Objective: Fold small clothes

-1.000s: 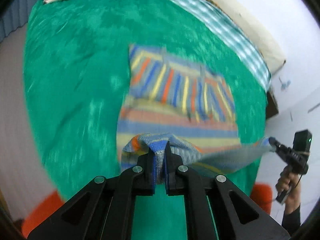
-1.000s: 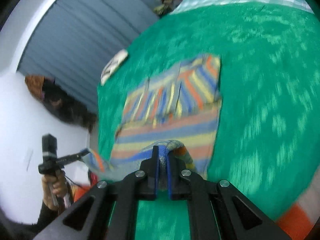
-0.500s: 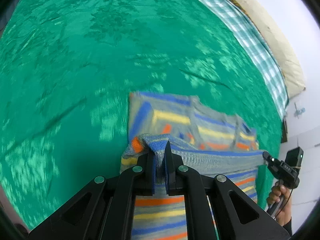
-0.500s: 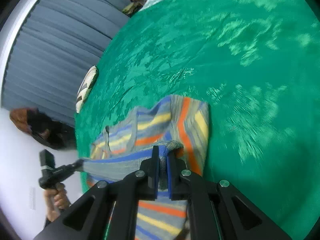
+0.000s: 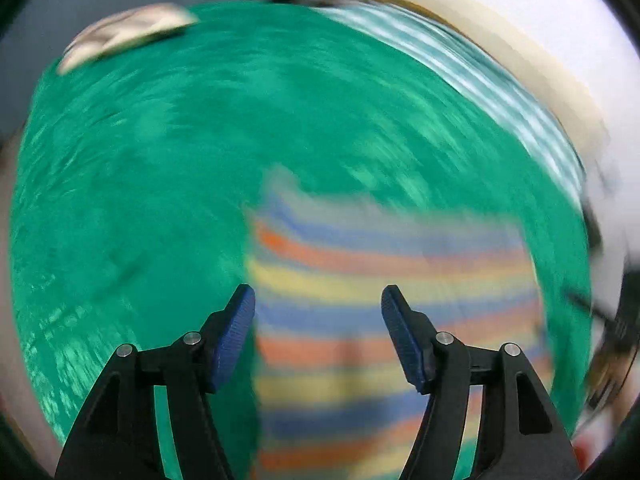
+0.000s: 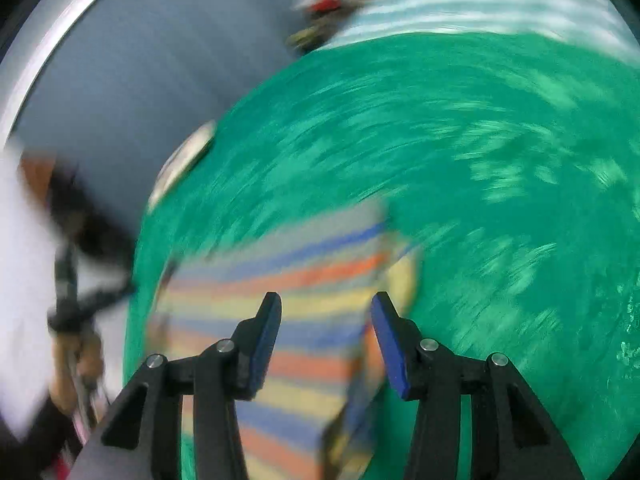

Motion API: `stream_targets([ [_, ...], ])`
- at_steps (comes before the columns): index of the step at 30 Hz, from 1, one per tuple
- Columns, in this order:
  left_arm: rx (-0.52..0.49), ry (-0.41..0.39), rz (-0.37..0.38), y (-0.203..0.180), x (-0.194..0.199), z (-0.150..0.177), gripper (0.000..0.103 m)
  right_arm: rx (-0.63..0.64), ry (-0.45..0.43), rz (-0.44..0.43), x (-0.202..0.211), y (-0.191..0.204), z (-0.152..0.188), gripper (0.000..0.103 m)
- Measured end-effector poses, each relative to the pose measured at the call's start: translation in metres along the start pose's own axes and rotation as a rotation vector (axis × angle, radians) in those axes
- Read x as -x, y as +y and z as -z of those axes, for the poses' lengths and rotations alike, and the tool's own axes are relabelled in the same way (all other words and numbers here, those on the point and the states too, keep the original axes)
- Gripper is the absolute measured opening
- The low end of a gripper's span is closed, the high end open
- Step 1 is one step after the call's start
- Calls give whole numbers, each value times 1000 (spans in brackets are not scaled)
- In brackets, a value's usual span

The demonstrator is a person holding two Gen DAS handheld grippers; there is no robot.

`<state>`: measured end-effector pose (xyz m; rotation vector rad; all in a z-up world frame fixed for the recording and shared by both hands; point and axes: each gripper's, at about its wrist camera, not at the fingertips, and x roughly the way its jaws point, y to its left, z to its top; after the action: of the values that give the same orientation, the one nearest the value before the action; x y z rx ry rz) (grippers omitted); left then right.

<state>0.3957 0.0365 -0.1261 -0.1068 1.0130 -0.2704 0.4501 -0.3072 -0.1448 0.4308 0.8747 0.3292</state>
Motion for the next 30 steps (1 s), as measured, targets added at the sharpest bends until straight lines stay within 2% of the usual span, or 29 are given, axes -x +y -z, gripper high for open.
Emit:
stream_targets([
  [2, -89, 81, -55, -14, -8, 40, 71, 109, 105, -63, -2, 28, 28, 43],
  [3, -104, 139, -106, -12, -14, 63, 71, 143, 196, -42, -9, 36, 49, 42],
  [4, -103, 171, -145, -6, -15, 80, 71, 160, 277, 22, -15, 36, 66, 41],
  [5, -88, 190, -175, 3, -10, 101, 71, 163, 357, 109, -19, 30, 86, 30],
  [6, -74, 179, -176, 8, -1, 112, 72, 161, 374, 166, -9, 22, 104, 29],
  [7, -57, 166, -187, 15, 15, 128, 77, 150, 347, 187, 11, 17, 117, 29],
  [10, -55, 134, -221, 23, 57, 161, 80, 107, 289, 272, 63, 8, 137, 33],
  [12, -65, 105, -216, 19, 85, 177, 81, 90, 234, 323, 98, 6, 149, 43],
  [14, -77, 70, -222, 15, 107, 185, 81, 79, 179, 351, 126, 9, 155, 47],
  [17, -85, 4, -226, 5, 137, 182, 81, 73, 78, 375, 171, 19, 146, 48],
  [20, -84, -94, -204, 6, 178, 166, 84, 155, -70, 423, 224, 53, 130, 48],
  [22, -88, -168, -198, 2, 210, 155, 87, 212, -199, 466, 279, 73, 117, 54],
  [23, -95, -210, -189, 0, 228, 150, 88, 232, -291, 475, 310, 87, 109, 66],
  [24, -99, -236, -187, -2, 239, 146, 92, 242, -351, 475, 330, 96, 106, 80],
  [26, -115, -312, -190, -4, 270, 147, 98, 263, -463, 458, 365, 119, 106, 92],
  [28, -132, -348, -194, -8, 281, 153, 100, 264, -484, 419, 377, 129, 116, 95],
  [30, -144, -338, -201, -11, 280, 171, 102, 251, -428, 361, 371, 132, 138, 95],
])
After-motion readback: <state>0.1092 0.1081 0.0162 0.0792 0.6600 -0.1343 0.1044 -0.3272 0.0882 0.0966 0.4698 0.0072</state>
